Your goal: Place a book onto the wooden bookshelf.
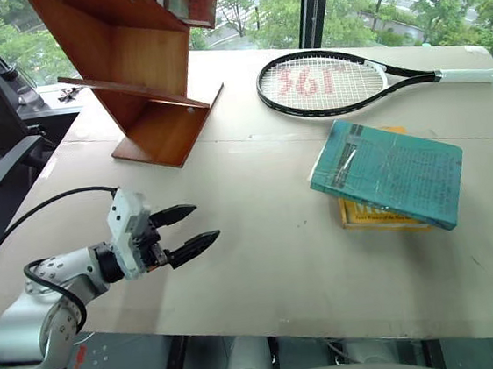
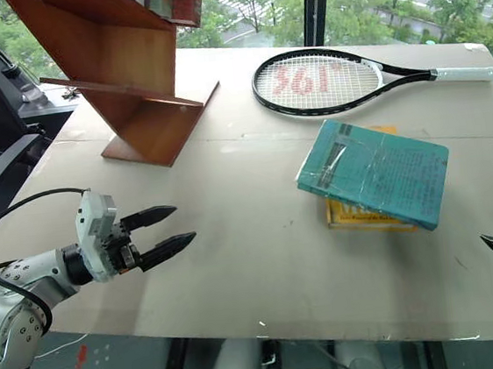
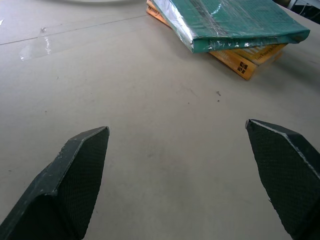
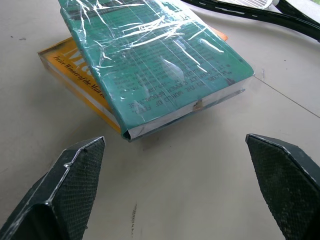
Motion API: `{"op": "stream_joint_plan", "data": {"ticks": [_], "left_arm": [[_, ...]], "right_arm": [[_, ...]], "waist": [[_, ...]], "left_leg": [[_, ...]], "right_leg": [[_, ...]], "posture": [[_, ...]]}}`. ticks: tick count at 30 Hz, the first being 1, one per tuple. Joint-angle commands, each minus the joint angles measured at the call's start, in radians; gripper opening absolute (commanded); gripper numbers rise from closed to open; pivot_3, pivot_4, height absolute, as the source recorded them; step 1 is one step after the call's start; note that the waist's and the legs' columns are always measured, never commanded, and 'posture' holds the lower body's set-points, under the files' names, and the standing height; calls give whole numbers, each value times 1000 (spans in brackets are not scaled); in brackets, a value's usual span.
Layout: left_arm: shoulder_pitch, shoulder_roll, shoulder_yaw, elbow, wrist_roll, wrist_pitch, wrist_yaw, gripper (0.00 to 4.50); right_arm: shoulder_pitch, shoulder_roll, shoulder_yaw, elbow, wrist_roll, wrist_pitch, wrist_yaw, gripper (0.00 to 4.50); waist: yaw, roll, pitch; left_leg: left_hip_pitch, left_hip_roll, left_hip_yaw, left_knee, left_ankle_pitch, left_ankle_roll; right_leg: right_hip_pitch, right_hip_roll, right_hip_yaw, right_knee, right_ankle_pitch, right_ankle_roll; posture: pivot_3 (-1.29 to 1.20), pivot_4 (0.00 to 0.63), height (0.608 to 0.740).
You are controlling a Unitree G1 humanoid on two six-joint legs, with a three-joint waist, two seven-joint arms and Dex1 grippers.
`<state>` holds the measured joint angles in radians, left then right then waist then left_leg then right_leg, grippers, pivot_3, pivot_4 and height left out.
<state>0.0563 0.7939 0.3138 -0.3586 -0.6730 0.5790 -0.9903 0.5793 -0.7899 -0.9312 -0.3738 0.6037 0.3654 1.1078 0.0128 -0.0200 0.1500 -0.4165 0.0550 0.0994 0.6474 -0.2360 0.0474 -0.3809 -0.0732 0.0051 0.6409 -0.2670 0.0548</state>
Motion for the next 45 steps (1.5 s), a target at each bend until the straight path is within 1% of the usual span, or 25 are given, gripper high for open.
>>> {"op": "stream_joint_plan", "data": {"ticks": [1, 3, 4, 5, 7, 8, 9, 11, 15, 16, 17, 18, 23, 29, 34, 36, 39, 40, 41, 43, 44, 45], "left_arm": [[-75, 12, -15, -8, 1, -33, -14, 4500], [-160, 10, -66, -29, -7, -19, -17, 4500], [-191, 7, -82, -34, -14, -11, -17, 4500], [-215, 3, -91, -38, -24, -4, -19, 4500], [-245, 2, -108, -58, -35, -1, -26, 4500], [-247, 7, -117, -77, -37, -4, -39, 4500], [-244, 12, -126, -97, -37, -11, -51, 4500], [-230, 17, -139, -130, -36, -29, -72, 4500], [-196, 14, -136, -156, -29, -44, -74, 4500], [-190, 10, -134, -161, -31, -44, -69, 4500], [-184, 7, -132, -164, -31, -47, -63, 4500], [-178, 4, -130, -165, -30, -49, -57, 4500], [-143, -2, -117, -178, -25, -59, -34, 4500], [-97, -8, -100, -184, -28, -71, -9, 4500], [-77, -7, -99, -185, -29, -82, -3, 4500], [-79, -15, -99, -182, -42, -67, 18, 4500], [-78, -39, -112, -190, -65, -17, 83, 4500], [-75, -56, -125, -197, -103, 41, 128, 4500], [-74, -78, -138, -201, -148, 105, 179, 4500], [-101, -160, -154, -164, -305, 284, 348, 4500], [-120, -193, -156, -138, -368, 350, 412, 4500], [-142, -233, -160, -104, -415, 412, 480, 4500]], "right_arm": [[-36, 18, 15, -35, -16, -9, -73, 4474], [-96, 30, 74, -82, -14, 57, -186, 4474], [-125, 28, 96, -96, -5, 102, -232, 4474], [-147, 20, 114, -108, -1, 131, -258, 4474], [-190, -8, 147, -130, 17, 214, -303, 4474], [-233, -23, 174, -121, 6, 258, -352, 4239], [-277, -37, 199, -103, -7, 305, -403, 3943], [-353, -73, 266, -76, -65, 365, -487, 3242], [-430, -133, 364, -61, -133, 426, -538, 1318], [-461, -145, 398, -48, -148, 447, -555, 713], [-504, -154, 446, -25, -168, 463, -571, 240], [-544, -159, 492, -1, -184, 477, -583, 108], [-633, -183, 662, 58, -252, 485, -565, 108], [-724, -117, 750, -8, -208, 534, -536, 108], [-766, -69, 763, -50, -192, 563, -551, 108], [-748, -70, 730, -63, -192, 549, -546, 108], [-669, -89, 657, -104, -176, 487, -486, 108], [-602, -85, 602, -130, -165, 418, -429, 108], [-538, -66, 538, -152, -143, 359, -380, 342], [-405, 13, 387, -208, -34, 251, -255, 821], [-356, 36, 346, -228, -3, 221, -218, 1247], [-304, 60, 311, -250, 15, 182, -183, 1766]], "waist": [[0, 0, 0], [3, -2, 1], [2, -2, 1], [1, 1, 1], [-1, 1, 0], [-4, 1, 0], [-6, 1, 1], [-12, 1, 1], [-11, 2, 1], [-10, 2, 1], [-10, 2, 1], [-4, 2, 1], [-10, 2, 2], [-15, 2, 2], [-17, 2, 2], [-14, 2, 2], [-4, 2, 2], [2, 2, 2], [4, 2, 2], [9, 2, 2], [14, 2, 2], [12, 2, 2]], "left_leg": [[0, 0, 0, 0, 0, 0], [0, 0, -2, 1, 0, 0], [-1, 0, -3, 2, -2, -4], [-1, 0, -2, 3, -2, -4], [0, 0, 0, 4, -1, -3], [0, 0, 0, 3, -1, -3], [0, 0, 0, 3, 1, 1], [-1, 0, 0, 3, 1, 1], [-1, 0, -1, 1, 1, 1], [-1, 0, -1, 1, 1, 1], [-1, 0, -1, 1, 1, 1], [-1, 0, -1, 1, 1, 1], [-1, 0, 0, 4, 1, 1], [-1, 1, 0, 3, 1, 1], [-1, 1, 0, 3, 1, 1], [-1, 1, 0, 3, 1, 1], [-1, 0, 0, 3, 1, 1], [-1, 0, 0, 3, 1, 1], [-2, 0, 0, 3, 1, 1], [-2, 0, -1, 3, 1, 1], [-2, 0, -3, 3, 1, 1], [-2, 0, -6, 4, 1, 1]], "right_leg": [[0, 0, 0, 0, 0, 0], [0, 0, -2, 0, 0, 0], [0, 0, -5, 0, 1, -1], [0, 0, -6, 0, 2, -2], [0, -1, -5, 1, 2, -2], [1, -1, -5, 1, 2, -2], [1, 0, -5, 0, 2, -2], [0, 1, -5, 0, 2, -2], [0, 4, -7, 0, 2, -2], [0, 6, -8, 1, 2, -2], [0, 7, -8, 1, 2, -2], [0, 7, -8, 1, 2, -2], [0, 8, -6, 1, 1, -1], [0, 9, -6, 1, 2, -1], [0, 9, -6, 1, 2, 0], [0, 9, -6, 1, 2, -1], [0, 8, -6, 1, 2, -1], [0, 8, -6, 1, 2, 0], [0, 8, -7, 1, 2, 1], [1, 8, -7, 1, 2, 5], [1, 8, -8, 1, 2, 6], [3, 8, -10, 2, 0, 8]], "posture": [[0, 150, 739], [0, 150, 739], [0, 150, 739], [0, 150, 739], [0, 150, 739], [0, 150, 739], [0, 150, 739], [0, 150, 739], [0, 150, 739], [0, 150, 739], [0, 150, 739], [0, 150, 739], [0, 150, 739], [0, 150, 739], [0, 150, 739], [0, 150, 739], [0, 150, 739], [0, 150, 739], [0, 150, 739], [0, 150, 739], [0, 150, 739], [0, 150, 739]]}}
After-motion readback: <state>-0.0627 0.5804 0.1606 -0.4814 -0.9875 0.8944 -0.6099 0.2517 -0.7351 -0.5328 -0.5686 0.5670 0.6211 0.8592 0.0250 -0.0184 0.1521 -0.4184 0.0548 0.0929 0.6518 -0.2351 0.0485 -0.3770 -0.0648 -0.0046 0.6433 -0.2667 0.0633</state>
